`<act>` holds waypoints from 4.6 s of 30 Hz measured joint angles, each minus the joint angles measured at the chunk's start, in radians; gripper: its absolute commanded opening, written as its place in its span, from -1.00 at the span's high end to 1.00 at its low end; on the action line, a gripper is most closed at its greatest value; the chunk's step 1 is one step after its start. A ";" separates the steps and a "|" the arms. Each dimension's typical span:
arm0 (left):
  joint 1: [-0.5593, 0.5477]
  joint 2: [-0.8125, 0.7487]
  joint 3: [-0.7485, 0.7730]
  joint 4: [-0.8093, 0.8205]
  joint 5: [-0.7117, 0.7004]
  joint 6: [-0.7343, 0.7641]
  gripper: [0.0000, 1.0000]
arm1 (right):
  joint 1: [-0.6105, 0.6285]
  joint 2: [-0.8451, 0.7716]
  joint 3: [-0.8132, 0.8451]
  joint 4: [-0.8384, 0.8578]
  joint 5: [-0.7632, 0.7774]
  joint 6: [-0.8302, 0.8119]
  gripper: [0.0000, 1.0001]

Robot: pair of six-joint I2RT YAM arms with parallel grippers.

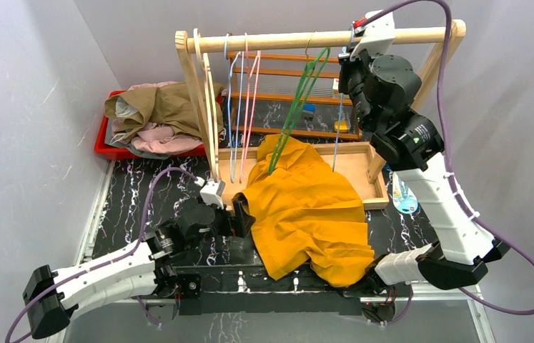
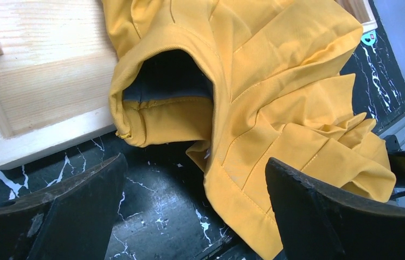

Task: Remove the skirt from the hanger
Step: Place the hanger at the clothesline, then pick up the skirt from the center of the board, then place the skirt in the bin.

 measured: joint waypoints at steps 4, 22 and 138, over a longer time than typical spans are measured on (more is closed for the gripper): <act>0.000 -0.011 0.042 -0.073 0.001 0.000 -0.97 | -0.001 -0.016 -0.064 0.022 0.042 0.002 1.00; 0.000 0.284 -0.164 0.425 0.165 -0.230 -0.97 | -0.008 -0.221 -0.328 0.075 -0.071 0.082 -0.29; 1.367 0.856 0.871 0.130 0.407 0.187 -0.71 | -0.008 -0.629 -0.462 -0.123 -0.186 0.132 -0.97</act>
